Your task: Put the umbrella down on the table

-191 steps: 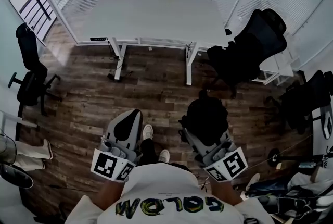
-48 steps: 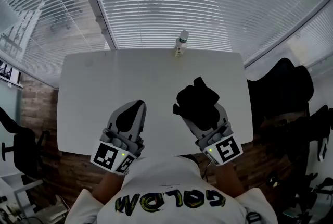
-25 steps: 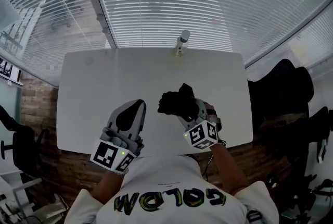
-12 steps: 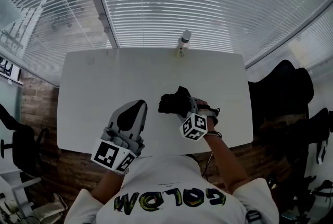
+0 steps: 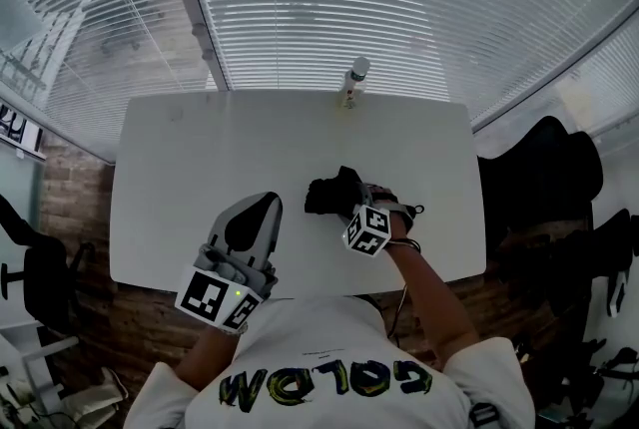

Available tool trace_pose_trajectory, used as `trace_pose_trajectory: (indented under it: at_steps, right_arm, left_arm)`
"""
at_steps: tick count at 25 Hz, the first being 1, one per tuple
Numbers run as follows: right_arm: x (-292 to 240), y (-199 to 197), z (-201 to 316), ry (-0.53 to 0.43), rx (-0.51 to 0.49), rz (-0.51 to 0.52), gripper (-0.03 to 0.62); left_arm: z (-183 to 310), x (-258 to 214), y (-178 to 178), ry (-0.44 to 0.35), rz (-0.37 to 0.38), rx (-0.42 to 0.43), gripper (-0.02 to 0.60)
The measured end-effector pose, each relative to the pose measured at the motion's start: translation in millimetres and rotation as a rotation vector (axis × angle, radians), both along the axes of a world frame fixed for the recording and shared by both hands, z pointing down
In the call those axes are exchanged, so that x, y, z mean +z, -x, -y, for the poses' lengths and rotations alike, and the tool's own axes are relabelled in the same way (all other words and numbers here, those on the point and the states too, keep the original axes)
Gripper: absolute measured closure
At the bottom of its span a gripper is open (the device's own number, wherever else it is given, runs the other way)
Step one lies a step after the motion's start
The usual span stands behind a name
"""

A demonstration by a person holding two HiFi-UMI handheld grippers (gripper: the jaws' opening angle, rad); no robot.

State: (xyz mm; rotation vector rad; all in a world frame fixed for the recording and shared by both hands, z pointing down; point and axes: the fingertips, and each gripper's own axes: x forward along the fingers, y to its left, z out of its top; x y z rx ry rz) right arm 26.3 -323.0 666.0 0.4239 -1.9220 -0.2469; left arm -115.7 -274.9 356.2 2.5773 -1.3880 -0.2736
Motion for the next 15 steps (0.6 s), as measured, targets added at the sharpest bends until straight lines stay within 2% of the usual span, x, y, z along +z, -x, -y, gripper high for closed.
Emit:
trace_pose_trajectory:
  at_steps: [15]
  right_arm:
    - [27,5,1,0.111,-0.087,-0.073,0.321]
  left_arm:
    - [-3,1,1,0.012,0.001,-0.010,0.571]
